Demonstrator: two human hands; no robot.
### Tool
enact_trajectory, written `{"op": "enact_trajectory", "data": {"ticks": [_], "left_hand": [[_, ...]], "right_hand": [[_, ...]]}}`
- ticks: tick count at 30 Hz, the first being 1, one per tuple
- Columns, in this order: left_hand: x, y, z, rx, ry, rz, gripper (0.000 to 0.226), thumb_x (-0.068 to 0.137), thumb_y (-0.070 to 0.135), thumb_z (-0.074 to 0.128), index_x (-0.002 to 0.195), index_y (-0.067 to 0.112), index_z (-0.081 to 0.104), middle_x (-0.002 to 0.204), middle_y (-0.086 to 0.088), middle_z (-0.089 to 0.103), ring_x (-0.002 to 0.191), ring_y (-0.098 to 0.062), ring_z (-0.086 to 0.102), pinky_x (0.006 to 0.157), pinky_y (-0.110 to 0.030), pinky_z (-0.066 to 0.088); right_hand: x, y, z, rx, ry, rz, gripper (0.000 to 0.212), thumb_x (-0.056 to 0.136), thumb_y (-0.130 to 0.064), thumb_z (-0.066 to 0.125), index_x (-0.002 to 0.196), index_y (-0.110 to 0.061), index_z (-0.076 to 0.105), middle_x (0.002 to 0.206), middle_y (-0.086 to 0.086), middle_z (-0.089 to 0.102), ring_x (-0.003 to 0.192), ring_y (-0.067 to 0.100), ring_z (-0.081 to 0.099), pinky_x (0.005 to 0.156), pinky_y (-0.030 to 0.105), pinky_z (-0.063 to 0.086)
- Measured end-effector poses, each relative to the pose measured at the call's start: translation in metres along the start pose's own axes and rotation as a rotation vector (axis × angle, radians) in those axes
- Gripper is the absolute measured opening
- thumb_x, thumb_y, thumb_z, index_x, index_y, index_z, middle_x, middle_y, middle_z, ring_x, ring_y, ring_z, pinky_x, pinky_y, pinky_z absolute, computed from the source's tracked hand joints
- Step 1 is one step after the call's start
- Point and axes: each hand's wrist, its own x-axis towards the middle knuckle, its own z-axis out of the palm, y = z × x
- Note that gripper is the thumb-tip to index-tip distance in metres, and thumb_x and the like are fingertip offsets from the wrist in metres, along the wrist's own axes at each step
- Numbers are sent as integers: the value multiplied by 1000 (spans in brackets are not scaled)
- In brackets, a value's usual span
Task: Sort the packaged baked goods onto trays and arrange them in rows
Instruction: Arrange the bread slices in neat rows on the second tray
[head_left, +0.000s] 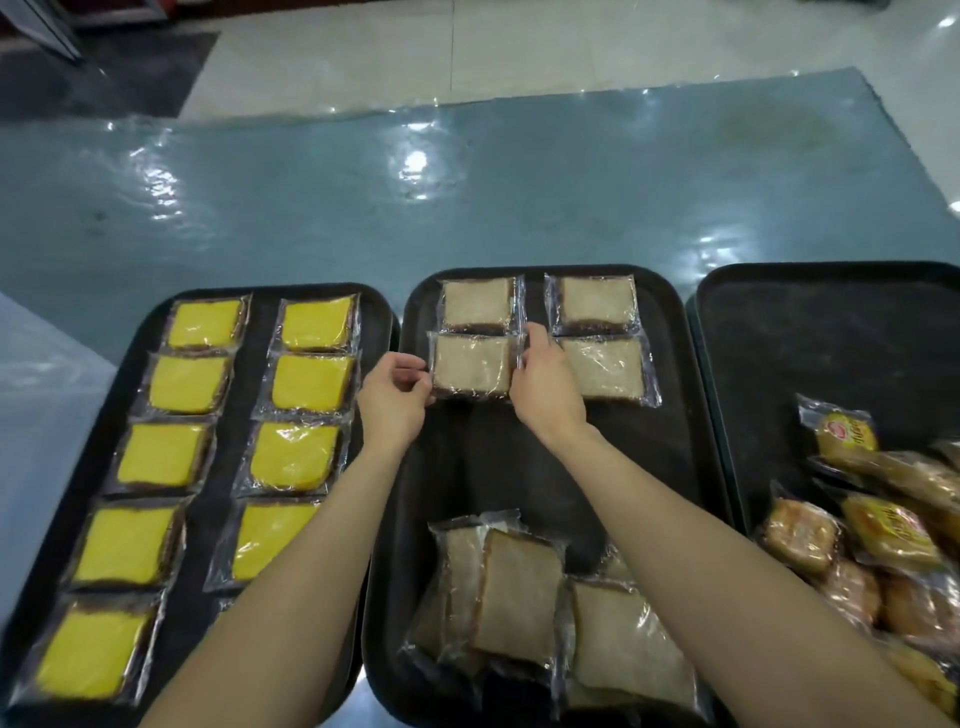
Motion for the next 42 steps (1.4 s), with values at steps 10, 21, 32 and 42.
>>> {"op": "enact_trajectory", "data": {"ticks": [10, 21, 32, 42], "left_hand": [[-11, -16, 20, 410, -48, 213, 35, 100, -3, 67, 122, 22, 78, 124, 5, 57, 110, -10, 65, 106, -28, 55], [-64, -31, -17, 629, -379, 185, 14, 107, 41, 66, 101, 30, 72, 98, 8, 73, 92, -14, 69, 80, -33, 51], [-114, -52, -33, 599, -639, 104, 18, 102, 53, 69, 104, 38, 78, 93, 13, 77, 91, -10, 71, 89, -44, 61], [-133, -35, -28, 478, -432, 153, 24, 102, 48, 72, 120, 33, 75, 110, 14, 77, 105, -8, 71, 95, -33, 57]], "right_hand": [[-6, 18, 19, -542, -25, -372, 39, 100, -31, 75, 132, -9, 68, 136, 10, 64, 127, 31, 53, 107, 46, 52], [-100, 21, -49, -225, -513, -114, 40, 97, -66, 68, 104, -27, 74, 98, -7, 73, 91, 13, 68, 82, 37, 59], [-154, 64, -71, 467, -387, 293, 18, 94, -31, 86, 108, -21, 77, 104, 2, 80, 95, 20, 78, 82, 41, 66], [-153, 85, -80, 984, 18, 600, 16, 102, -1, 73, 117, -6, 71, 122, 17, 75, 105, 30, 80, 85, 39, 68]]}}
